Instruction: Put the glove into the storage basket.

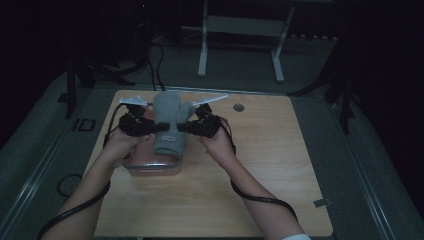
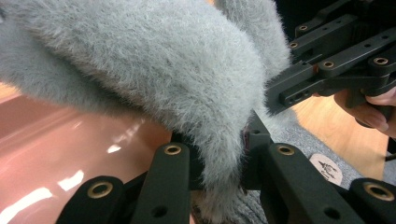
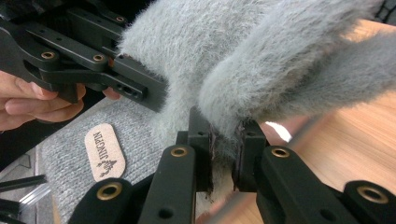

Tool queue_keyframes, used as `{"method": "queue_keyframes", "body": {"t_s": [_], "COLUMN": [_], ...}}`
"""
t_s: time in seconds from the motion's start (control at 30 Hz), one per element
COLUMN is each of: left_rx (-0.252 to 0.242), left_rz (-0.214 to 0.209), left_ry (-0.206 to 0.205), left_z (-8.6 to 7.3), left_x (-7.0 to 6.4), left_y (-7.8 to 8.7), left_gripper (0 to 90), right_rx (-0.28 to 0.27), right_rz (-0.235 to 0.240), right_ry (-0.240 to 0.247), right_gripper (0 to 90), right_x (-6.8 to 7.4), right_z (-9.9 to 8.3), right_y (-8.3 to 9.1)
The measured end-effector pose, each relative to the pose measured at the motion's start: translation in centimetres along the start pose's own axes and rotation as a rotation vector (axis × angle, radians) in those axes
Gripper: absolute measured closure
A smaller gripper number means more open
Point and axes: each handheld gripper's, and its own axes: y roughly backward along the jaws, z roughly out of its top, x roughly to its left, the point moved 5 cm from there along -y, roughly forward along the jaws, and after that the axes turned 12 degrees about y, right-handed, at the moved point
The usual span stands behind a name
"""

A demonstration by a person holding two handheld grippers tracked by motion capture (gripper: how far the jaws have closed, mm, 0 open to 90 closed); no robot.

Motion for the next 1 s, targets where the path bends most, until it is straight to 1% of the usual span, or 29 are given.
{"method": "queue_keyframes", "body": {"t_s": [0.1, 0.17, 0.23, 0.33, 0.43, 0.53, 0.63, 0.7, 0.77, 0.83, 0.97, 1.0], "left_rx": [0.001, 0.005, 0.011, 0.024, 0.049, 0.077, 0.116, 0.143, 0.159, 0.173, 0.206, 0.220], "left_rz": [0.027, 0.036, 0.048, 0.058, 0.072, 0.105, 0.138, 0.163, 0.179, 0.192, 0.219, 0.225], "left_ry": [0.016, 0.023, 0.036, 0.053, 0.069, 0.068, 0.078, 0.085, 0.094, 0.114, 0.128, 0.121], "left_z": [-0.5, -0.9, -1.2, -1.8, -2.3, -2.7, -3.3, -3.7, -3.8, -3.8, -3.9, -4.0], "left_x": [1.3, 1.9, 2.5, 3.4, 4.3, 4.9, 5.5, 5.8, 6.1, 6.3, 6.7, 6.8], "left_y": [0.8, 0.9, 0.7, 0.1, -0.8, -1.7, -2.6, -3.2, -3.6, -4.0, -4.7, -4.9], "left_gripper": [77.8, 77.8, 77.8, 77.7, 77.7, 77.6, 77.5, 77.6, 77.5, 77.5, 77.5, 77.4], "right_rx": [0.010, 0.021, 0.031, 0.059, 0.089, 0.130, 0.177, 0.207, 0.238, 0.266, 0.316, 0.325], "right_rz": [0.012, 0.016, 0.012, 0.006, -0.002, -0.011, -0.025, -0.034, -0.048, -0.065, -0.100, -0.108], "right_ry": [0.005, 0.002, 0.005, -0.006, -0.015, -0.026, -0.032, -0.024, -0.021, -0.018, -0.008, -0.016], "right_gripper": [80.5, 80.5, 80.6, 80.5, 80.6, 80.6, 80.6, 80.6, 80.6, 80.6, 80.6, 80.6], "right_x": [0.4, 0.6, 0.7, 0.4, 0.0, -0.5, -0.8, -0.9, -1.0, -1.1, -1.3, -1.4], "right_z": [0.5, 0.6, 0.4, 0.0, -0.6, -1.2, -1.8, -2.3, -2.6, -2.7, -2.8, -2.9], "right_y": [-1.8, -2.7, -3.5, -4.6, -5.6, -6.7, -7.7, -8.4, -9.0, -9.4, -10.2, -10.3]}}
